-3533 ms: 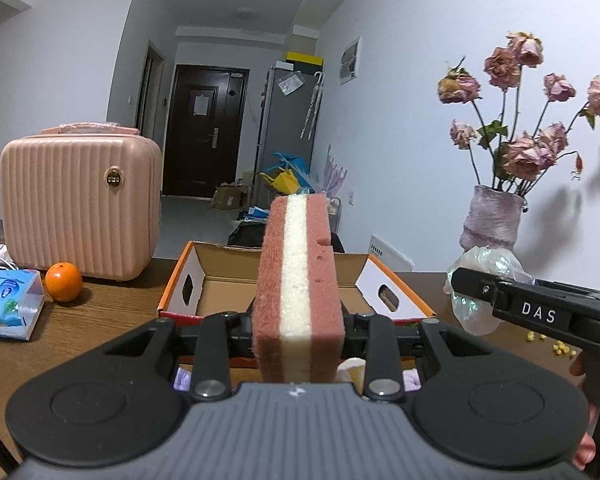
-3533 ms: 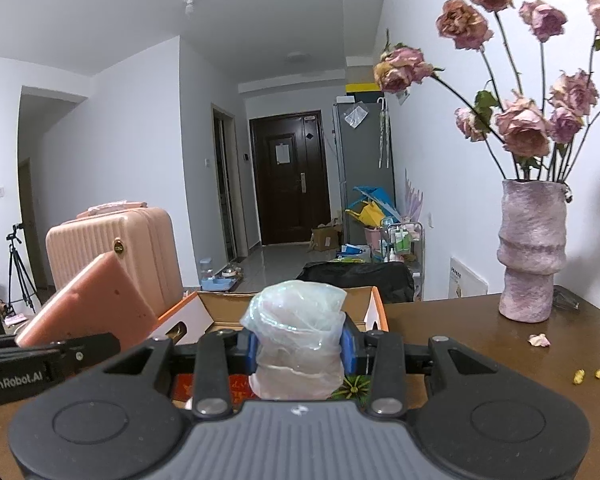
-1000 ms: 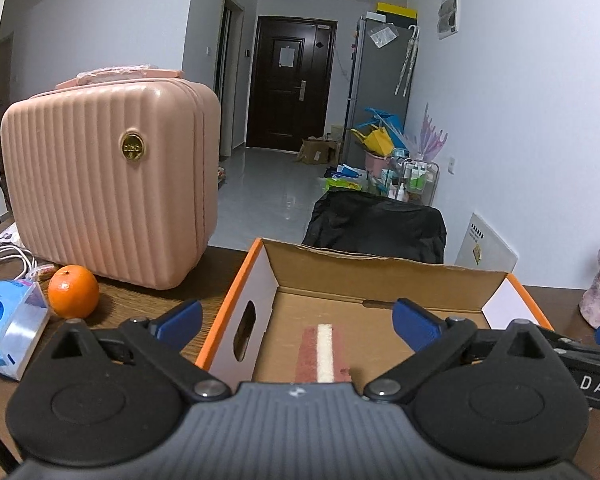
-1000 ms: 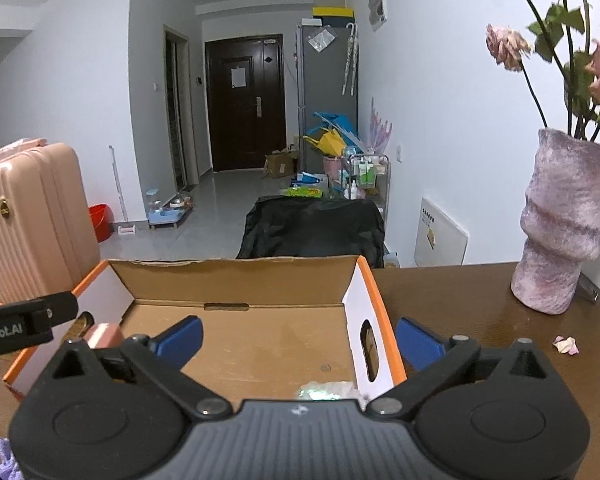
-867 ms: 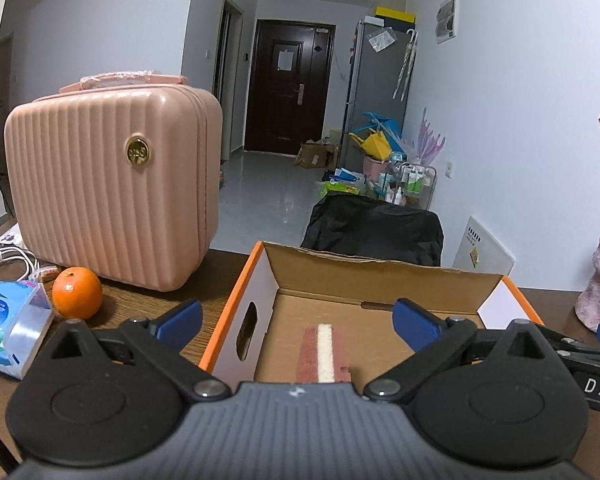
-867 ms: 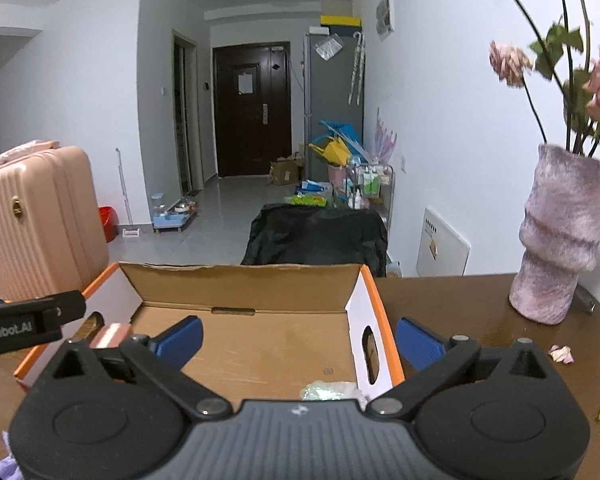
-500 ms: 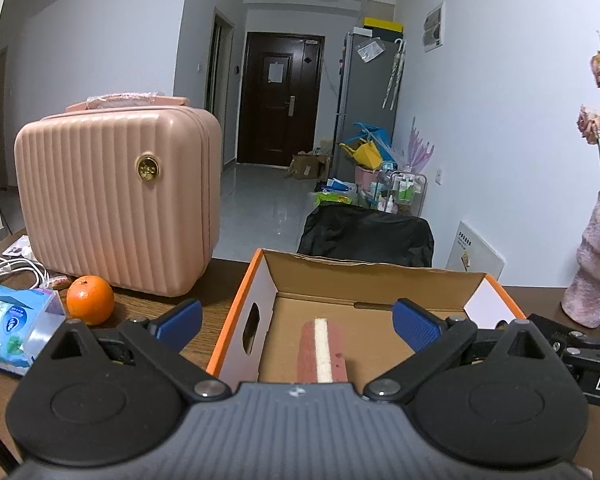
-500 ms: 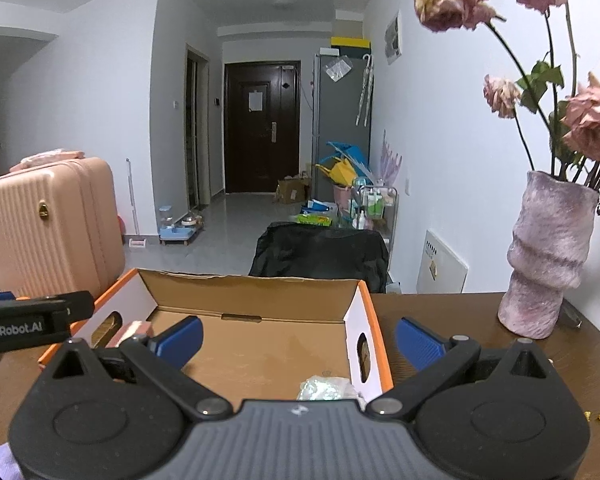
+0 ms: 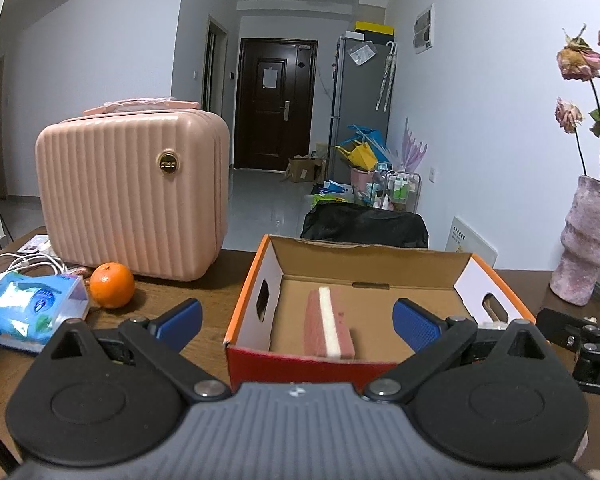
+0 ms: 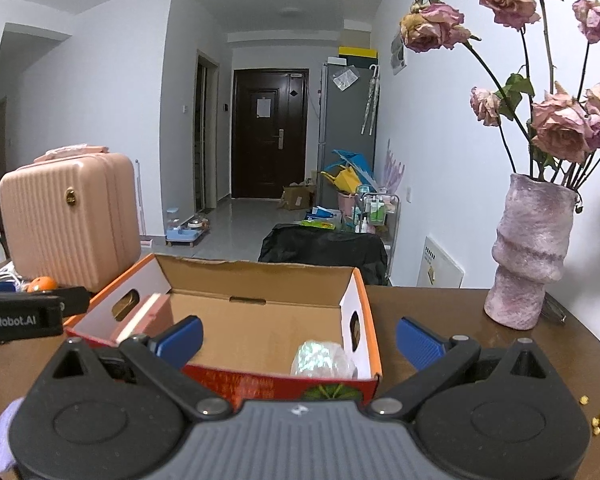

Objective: Organize soft objects
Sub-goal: 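Move the right gripper back and grasp the light blue plush toy, then grasp the blue handkerchief pack with the left gripper while the right gripper holds the plush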

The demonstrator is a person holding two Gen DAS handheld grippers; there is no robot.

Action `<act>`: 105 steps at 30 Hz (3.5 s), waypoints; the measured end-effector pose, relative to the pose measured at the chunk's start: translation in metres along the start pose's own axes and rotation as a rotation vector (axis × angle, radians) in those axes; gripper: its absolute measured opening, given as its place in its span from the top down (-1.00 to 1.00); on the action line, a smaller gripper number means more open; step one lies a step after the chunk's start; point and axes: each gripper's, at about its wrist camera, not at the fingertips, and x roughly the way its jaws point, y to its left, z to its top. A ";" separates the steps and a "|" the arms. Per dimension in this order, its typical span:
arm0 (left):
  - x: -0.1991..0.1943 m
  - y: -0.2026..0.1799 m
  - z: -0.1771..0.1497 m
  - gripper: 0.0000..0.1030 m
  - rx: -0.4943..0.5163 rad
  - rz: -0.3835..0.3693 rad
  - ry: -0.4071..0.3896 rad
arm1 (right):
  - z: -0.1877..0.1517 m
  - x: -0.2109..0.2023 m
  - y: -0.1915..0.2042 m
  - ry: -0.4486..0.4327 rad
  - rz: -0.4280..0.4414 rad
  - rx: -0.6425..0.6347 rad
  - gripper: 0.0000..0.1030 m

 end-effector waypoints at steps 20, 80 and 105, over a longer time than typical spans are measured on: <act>-0.076 0.009 -0.045 -1.00 0.032 -0.029 0.019 | -0.067 -0.081 0.020 -0.013 0.033 -0.030 -1.00; -0.104 0.055 -0.102 -1.00 0.041 -0.035 0.173 | -0.121 -0.048 0.055 0.218 0.225 -0.081 -0.35; -0.108 0.020 -0.100 -1.00 0.117 -0.127 0.153 | -0.113 -0.086 0.022 0.109 0.160 0.001 -0.35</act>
